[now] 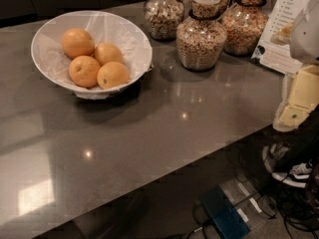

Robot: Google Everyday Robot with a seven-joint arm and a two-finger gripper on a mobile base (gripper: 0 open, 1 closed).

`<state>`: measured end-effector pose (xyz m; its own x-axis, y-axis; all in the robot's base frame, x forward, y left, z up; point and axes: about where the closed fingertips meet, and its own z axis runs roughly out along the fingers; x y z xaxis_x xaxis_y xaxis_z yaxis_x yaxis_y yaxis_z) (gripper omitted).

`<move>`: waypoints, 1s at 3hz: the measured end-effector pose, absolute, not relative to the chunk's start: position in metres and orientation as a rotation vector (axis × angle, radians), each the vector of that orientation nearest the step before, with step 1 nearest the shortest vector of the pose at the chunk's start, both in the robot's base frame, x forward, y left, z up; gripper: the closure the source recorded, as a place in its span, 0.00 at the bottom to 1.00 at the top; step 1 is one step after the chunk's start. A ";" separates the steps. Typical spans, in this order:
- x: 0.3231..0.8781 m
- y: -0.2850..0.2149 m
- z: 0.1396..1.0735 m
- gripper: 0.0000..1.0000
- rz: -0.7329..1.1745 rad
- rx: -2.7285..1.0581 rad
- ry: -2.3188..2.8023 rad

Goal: Pick orange from white bowl

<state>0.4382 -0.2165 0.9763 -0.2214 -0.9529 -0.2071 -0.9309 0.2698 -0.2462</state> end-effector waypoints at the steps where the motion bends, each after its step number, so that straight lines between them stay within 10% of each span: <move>1: 0.439 -0.215 0.977 0.00 -0.099 -1.719 2.226; 3: 0.470 -0.167 0.966 0.00 -0.042 -1.755 2.109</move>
Offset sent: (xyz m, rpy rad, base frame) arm 0.0220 0.0289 -0.0186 0.0509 -0.0060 0.0289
